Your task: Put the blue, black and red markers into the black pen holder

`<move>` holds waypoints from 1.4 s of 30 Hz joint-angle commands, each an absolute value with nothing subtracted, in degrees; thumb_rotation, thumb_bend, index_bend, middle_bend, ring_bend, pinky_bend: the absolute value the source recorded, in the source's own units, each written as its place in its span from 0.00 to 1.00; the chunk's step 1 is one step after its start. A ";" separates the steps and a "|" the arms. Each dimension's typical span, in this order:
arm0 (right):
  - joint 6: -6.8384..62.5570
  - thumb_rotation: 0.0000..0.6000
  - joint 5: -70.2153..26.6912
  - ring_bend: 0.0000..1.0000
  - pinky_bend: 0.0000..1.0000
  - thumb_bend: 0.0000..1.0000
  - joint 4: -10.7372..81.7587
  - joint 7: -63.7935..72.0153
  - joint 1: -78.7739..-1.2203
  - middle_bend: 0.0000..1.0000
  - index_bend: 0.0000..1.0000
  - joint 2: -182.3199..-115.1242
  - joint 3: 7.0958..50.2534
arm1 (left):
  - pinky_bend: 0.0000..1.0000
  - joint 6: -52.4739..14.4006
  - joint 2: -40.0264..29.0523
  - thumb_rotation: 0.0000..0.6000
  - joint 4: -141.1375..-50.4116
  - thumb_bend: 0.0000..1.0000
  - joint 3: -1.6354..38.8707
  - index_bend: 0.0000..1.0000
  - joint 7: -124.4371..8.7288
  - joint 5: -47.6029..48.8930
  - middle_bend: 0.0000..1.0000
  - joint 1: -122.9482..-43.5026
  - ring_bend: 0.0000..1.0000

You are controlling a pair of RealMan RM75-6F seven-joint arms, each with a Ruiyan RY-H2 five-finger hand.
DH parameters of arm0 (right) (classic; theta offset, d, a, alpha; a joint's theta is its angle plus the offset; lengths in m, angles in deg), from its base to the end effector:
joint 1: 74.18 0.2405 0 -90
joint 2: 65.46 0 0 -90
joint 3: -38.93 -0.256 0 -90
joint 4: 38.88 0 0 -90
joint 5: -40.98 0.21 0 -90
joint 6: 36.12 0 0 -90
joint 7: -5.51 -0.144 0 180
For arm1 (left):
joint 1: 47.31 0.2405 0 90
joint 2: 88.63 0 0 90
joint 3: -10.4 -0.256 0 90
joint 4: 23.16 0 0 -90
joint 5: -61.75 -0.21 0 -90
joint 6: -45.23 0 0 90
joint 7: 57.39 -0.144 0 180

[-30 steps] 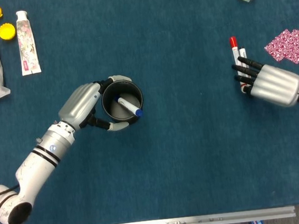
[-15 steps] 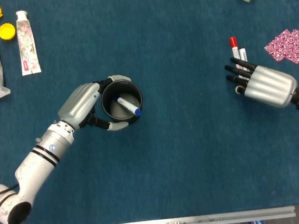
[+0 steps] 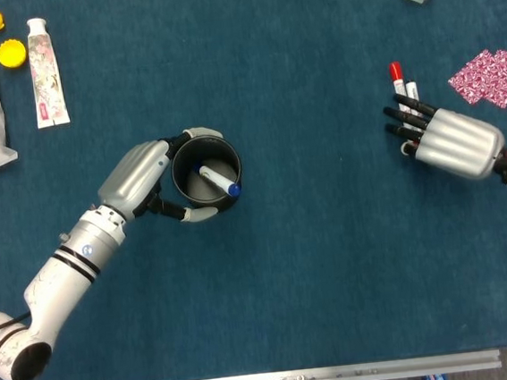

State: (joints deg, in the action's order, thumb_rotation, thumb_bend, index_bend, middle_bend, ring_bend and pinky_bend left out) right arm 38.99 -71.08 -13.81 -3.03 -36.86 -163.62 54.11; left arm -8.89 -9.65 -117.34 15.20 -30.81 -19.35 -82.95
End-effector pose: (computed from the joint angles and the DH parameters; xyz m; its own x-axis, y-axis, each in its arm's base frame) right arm -0.2885 -0.3264 -0.0031 0.8685 0.1627 0.4682 -0.1673 -0.7930 0.5859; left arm -0.1643 0.2895 0.0098 -0.1194 0.5652 0.8163 0.9304 -0.2233 0.2908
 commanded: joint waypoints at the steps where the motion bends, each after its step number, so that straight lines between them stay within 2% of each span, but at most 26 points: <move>1: 39.00 1.00 -70.92 0.05 0.00 0.26 -14.20 -3.15 -36.81 0.21 0.51 -163.98 54.19 | 0.28 -8.97 -9.76 0.95 -117.39 0.14 15.21 0.21 -30.79 -19.37 0.41 -82.92 0.33; 10: 38.71 1.00 -70.39 0.05 0.00 0.26 -15.40 -3.39 -36.76 0.21 0.52 -164.99 54.52 | 0.28 -9.09 -9.94 0.95 -117.30 0.14 15.03 0.21 -30.46 -19.60 0.41 -82.80 0.33; 28: 39.69 1.00 -68.74 0.05 0.00 0.31 -13.47 -4.20 -36.61 0.23 0.62 -164.97 53.90 | 0.28 -9.49 -10.28 0.95 -116.96 0.14 14.88 0.20 -29.64 -20.15 0.41 -82.62 0.32; 35: 43.44 1.00 -65.96 0.05 0.00 0.32 -4.74 -5.58 -36.39 0.26 0.64 -162.11 50.48 | 0.28 -9.36 -10.65 0.95 -117.48 0.14 14.97 0.20 -30.09 -20.04 0.41 -82.76 0.32; 42: 44.44 1.00 -60.83 0.05 0.00 0.32 14.92 -7.03 -34.90 0.27 0.66 -155.15 44.25 | 0.28 -9.05 -10.78 0.95 -117.77 0.14 15.30 0.20 -30.96 -19.46 0.41 -83.04 0.32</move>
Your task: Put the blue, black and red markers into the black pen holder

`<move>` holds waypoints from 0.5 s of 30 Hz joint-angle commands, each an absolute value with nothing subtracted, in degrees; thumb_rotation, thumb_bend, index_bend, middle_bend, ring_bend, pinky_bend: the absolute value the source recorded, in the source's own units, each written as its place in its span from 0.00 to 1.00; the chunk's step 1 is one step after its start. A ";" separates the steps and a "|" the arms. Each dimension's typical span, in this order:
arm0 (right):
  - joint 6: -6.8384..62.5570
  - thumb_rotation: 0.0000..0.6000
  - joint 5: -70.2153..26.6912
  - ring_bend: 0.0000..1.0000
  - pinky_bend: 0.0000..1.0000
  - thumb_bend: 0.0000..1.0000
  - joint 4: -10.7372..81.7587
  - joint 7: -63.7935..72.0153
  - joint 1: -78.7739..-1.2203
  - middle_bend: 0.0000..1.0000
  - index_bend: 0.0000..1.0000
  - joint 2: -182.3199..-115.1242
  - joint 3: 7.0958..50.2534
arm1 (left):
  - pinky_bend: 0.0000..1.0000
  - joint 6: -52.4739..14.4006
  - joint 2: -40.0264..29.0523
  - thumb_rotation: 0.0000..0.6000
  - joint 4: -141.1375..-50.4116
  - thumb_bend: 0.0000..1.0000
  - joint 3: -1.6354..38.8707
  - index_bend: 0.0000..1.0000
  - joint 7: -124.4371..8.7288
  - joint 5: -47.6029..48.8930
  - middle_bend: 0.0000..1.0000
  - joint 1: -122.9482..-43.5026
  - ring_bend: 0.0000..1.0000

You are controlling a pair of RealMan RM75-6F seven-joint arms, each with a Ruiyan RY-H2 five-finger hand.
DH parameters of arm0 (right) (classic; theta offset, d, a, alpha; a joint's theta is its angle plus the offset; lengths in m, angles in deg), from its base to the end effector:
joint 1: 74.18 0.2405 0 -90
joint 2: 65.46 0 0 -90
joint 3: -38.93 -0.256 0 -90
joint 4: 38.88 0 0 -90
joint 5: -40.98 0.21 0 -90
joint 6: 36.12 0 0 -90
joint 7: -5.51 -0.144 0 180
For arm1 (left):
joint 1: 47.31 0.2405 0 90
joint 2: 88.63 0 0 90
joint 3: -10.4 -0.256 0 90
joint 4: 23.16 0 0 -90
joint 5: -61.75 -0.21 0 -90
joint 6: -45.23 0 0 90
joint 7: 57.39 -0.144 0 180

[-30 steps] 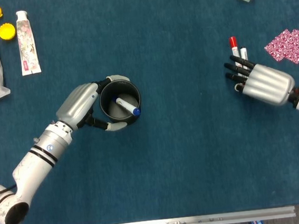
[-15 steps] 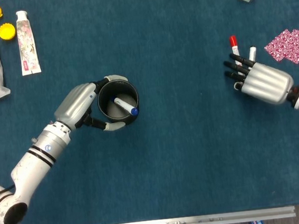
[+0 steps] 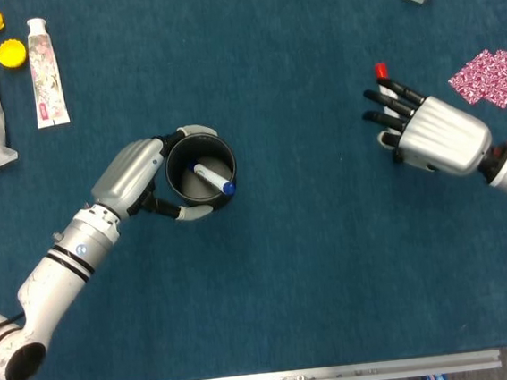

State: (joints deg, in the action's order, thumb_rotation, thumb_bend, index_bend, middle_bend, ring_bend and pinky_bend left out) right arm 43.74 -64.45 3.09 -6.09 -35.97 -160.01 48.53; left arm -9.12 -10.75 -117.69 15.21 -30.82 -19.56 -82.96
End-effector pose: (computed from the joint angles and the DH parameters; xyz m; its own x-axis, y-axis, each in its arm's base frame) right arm -0.2408 -0.3217 0.0033 0.6518 0.0772 0.7544 -0.4503 -0.7611 0.4669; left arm -0.1658 0.2911 0.0157 -0.1090 0.5567 0.8236 0.9320 -0.2310 0.2794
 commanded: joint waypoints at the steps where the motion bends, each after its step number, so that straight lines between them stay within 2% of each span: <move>1: 44.13 1.00 -60.10 0.05 0.00 0.32 17.91 -7.03 -34.69 0.27 0.66 -154.10 43.46 | 0.28 -9.00 -10.78 0.95 -117.82 0.14 15.35 0.20 -31.12 -19.39 0.41 -83.10 0.32; 8: 41.26 1.00 -55.09 0.05 0.00 0.32 38.21 -8.11 -33.26 0.28 0.67 -148.25 37.85 | 0.28 -8.28 -10.50 0.95 -118.00 0.14 15.61 0.20 -32.48 -18.66 0.41 -83.60 0.32; 15: 38.44 1.00 -51.88 0.05 0.00 0.32 50.82 -10.62 -31.81 0.28 0.67 -146.91 33.73 | 0.28 -7.51 -9.66 0.95 -117.77 0.14 16.04 0.20 -34.14 -17.40 0.41 -84.16 0.32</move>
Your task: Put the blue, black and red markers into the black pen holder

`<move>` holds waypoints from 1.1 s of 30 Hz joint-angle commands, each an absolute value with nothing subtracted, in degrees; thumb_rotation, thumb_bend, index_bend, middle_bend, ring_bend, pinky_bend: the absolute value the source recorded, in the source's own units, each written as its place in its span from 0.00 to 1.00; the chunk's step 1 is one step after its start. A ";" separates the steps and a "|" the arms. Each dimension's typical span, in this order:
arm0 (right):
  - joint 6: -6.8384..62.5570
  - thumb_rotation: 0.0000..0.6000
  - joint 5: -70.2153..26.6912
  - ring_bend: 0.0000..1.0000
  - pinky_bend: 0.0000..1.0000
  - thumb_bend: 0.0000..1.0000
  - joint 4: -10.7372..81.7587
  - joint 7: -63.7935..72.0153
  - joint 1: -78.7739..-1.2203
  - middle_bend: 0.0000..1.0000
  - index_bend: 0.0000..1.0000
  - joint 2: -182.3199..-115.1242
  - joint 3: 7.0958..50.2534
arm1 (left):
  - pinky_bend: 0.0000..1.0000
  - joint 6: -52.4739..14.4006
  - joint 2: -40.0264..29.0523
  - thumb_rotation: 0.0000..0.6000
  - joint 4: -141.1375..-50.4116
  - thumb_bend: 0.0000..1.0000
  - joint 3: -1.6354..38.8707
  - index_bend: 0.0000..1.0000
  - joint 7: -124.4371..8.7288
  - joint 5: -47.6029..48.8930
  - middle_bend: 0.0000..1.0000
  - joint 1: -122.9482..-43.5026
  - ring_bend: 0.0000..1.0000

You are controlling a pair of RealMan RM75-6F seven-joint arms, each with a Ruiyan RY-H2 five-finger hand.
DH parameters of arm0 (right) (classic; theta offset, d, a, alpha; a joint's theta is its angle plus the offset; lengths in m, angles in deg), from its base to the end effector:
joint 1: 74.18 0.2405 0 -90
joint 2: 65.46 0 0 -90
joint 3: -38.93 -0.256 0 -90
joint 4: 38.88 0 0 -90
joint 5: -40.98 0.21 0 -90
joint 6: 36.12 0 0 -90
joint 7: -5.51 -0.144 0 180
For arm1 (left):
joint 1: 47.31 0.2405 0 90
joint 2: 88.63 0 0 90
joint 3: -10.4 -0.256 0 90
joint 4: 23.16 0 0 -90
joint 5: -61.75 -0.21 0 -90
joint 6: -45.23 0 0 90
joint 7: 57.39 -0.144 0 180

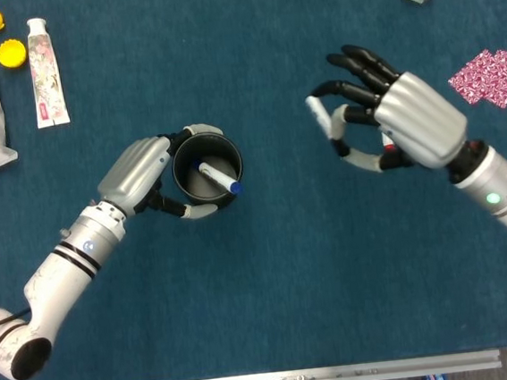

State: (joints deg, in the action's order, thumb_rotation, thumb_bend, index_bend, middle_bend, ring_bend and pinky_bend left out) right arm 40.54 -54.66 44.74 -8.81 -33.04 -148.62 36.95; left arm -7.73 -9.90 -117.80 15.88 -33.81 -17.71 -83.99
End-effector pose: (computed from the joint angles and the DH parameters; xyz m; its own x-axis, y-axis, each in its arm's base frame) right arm -0.1256 -0.3059 0.0360 0.1391 -0.1618 0.9770 -0.7241 -0.6896 -0.0111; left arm -0.1595 0.2945 0.0101 -0.0796 0.5600 0.8246 0.9365 -0.2415 0.2544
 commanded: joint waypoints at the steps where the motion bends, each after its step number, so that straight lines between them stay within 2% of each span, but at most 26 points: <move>1: 38.00 1.00 -51.43 0.05 0.00 0.32 52.17 -11.10 -31.65 0.28 0.67 -146.89 33.29 | 0.28 -7.40 -9.52 0.95 -117.74 0.14 16.12 0.20 -34.38 -17.22 0.41 -84.25 0.32; 6: 35.75 1.00 -49.05 0.05 0.00 0.32 58.92 -13.76 -30.86 0.28 0.67 -146.63 31.03 | 0.28 -6.77 -8.90 0.95 -117.50 0.14 16.60 0.20 -35.62 -16.16 0.41 -84.76 0.32; 15: 32.39 1.00 -46.68 0.05 0.00 0.32 64.81 -15.49 -29.88 0.28 0.67 -146.68 28.90 | 0.28 -6.30 -8.52 0.95 -117.77 0.14 16.98 0.20 -36.67 -15.52 0.41 -85.21 0.32; 28: 30.49 1.00 -44.58 0.05 0.00 0.32 63.06 -15.03 -29.20 0.28 0.67 -152.25 27.64 | 0.28 -7.23 -9.09 0.95 -119.34 0.14 17.53 0.20 -36.86 -16.65 0.41 -85.43 0.32; 30: 30.31 1.00 -44.18 0.05 0.00 0.32 62.50 -14.39 -29.23 0.27 0.63 -153.02 27.56 | 0.28 -7.50 -9.26 0.95 -119.63 0.14 17.57 0.20 -36.94 -16.75 0.41 -85.36 0.32; 33: 29.66 1.00 -43.50 0.05 0.00 0.26 61.68 -13.34 -29.14 0.22 0.50 -153.81 27.49 | 0.28 -7.68 -9.49 0.95 -119.86 0.14 17.59 0.20 -37.01 -16.74 0.41 -85.30 0.32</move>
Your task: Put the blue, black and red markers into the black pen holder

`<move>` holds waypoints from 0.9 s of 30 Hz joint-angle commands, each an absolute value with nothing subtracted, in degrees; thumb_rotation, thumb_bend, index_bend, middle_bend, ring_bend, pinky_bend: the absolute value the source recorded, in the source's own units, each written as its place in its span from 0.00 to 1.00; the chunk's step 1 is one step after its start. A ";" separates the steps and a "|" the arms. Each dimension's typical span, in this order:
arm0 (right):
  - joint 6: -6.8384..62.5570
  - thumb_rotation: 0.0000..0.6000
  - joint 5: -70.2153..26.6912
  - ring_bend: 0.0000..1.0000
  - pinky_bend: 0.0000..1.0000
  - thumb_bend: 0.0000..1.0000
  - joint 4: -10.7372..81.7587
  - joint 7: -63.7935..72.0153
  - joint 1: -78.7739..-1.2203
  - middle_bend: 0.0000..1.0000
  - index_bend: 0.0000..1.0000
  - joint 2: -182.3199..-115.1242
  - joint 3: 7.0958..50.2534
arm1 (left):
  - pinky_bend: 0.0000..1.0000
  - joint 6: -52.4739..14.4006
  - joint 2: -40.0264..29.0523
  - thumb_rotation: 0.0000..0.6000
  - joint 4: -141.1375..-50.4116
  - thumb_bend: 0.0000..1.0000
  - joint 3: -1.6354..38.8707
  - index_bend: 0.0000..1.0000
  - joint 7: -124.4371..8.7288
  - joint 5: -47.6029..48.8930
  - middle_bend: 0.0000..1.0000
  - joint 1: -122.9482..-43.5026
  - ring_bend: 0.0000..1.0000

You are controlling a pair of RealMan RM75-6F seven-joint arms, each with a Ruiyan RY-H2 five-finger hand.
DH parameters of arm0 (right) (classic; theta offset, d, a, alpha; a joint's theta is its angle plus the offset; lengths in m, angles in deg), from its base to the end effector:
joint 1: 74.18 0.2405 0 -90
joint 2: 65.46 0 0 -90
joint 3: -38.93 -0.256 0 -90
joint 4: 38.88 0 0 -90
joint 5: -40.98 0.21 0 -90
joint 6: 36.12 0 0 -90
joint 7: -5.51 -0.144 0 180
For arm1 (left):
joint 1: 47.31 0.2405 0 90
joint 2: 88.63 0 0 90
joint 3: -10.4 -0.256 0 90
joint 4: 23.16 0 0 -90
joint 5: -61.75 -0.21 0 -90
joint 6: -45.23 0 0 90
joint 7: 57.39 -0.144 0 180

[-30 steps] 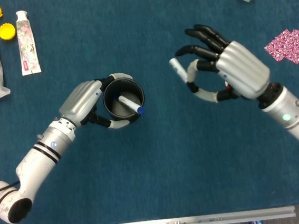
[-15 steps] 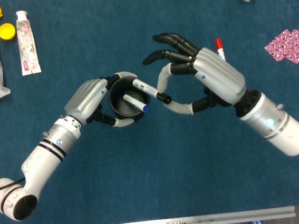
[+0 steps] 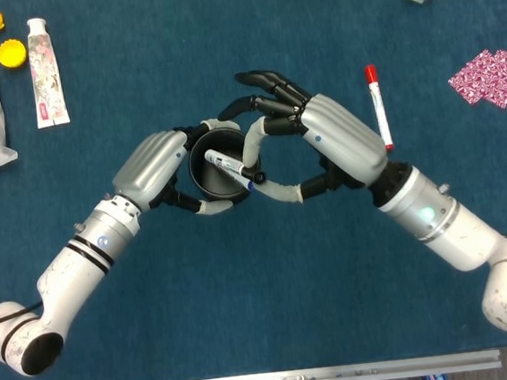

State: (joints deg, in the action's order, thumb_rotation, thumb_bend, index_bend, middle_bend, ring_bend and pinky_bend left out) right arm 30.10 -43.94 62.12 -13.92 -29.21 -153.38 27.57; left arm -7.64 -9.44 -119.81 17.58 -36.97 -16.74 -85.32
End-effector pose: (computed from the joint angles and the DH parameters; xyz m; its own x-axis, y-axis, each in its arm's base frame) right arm -0.0311 -0.2868 0.0142 -0.2146 -0.4820 0.8495 -0.6999 -0.5308 -0.4780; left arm -0.1390 0.2975 0.0101 -0.0634 0.5506 0.8324 0.9226 -0.2857 0.2592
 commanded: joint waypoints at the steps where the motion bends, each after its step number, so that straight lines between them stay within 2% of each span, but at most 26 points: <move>1: 29.48 1.00 -43.36 0.04 0.00 0.22 61.44 -13.00 -29.10 0.20 0.44 -154.00 27.44 | 0.28 -7.70 -9.54 0.95 -119.91 0.14 17.57 0.20 -37.02 -16.74 0.41 -85.29 0.32; 4: 29.24 1.00 -43.02 0.01 0.00 0.15 60.79 -11.99 -29.07 0.13 0.28 -154.41 27.14 | 0.28 -7.79 -9.71 0.95 -120.02 0.14 17.46 0.20 -37.09 -16.74 0.41 -85.19 0.32; 7: 29.40 1.00 -42.95 0.00 0.00 0.11 60.58 -11.67 -29.16 0.09 0.21 -154.34 26.75 | 0.28 -7.81 -9.83 0.95 -120.00 0.14 17.39 0.20 -37.05 -16.65 0.41 -85.11 0.32; 10: 30.29 1.00 -43.30 0.00 0.00 0.08 60.09 -10.58 -29.47 0.08 0.18 -153.34 25.91 | 0.28 -7.98 -10.09 0.95 -119.83 0.14 17.36 0.20 -36.79 -16.60 0.41 -84.93 0.32; 14: 31.67 1.00 -44.87 0.00 0.00 0.09 57.99 -8.03 -30.11 0.08 0.18 -151.00 25.55 | 0.28 -8.32 -10.61 0.95 -119.89 0.14 17.16 0.20 -36.45 -16.99 0.41 -84.64 0.32; 17: 31.69 1.00 -45.42 0.00 0.00 0.09 55.91 -6.70 -30.75 0.08 0.24 -148.39 25.87 | 0.28 -8.70 -11.19 0.95 -120.02 0.14 16.85 0.20 -36.13 -17.41 0.41 -84.27 0.32; 19: 30.99 1.00 -46.41 0.00 0.00 0.11 54.44 -5.14 -31.11 0.09 0.30 -146.12 26.94 | 0.28 -8.81 -11.53 0.95 -120.10 0.14 16.65 0.20 -35.92 -17.79 0.41 -84.15 0.32; 27: 29.31 1.00 -54.47 0.00 0.00 0.16 45.06 1.64 -32.35 0.14 0.40 -140.20 34.22 | 0.28 -9.39 -12.11 0.95 -119.97 0.14 16.22 0.20 -35.25 -18.61 0.41 -83.71 0.32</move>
State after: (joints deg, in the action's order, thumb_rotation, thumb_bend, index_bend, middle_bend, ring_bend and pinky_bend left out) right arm 29.46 -51.93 47.86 -0.05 -31.71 -141.45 31.99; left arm -9.39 -12.10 -119.97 16.22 -35.26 -18.60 -83.72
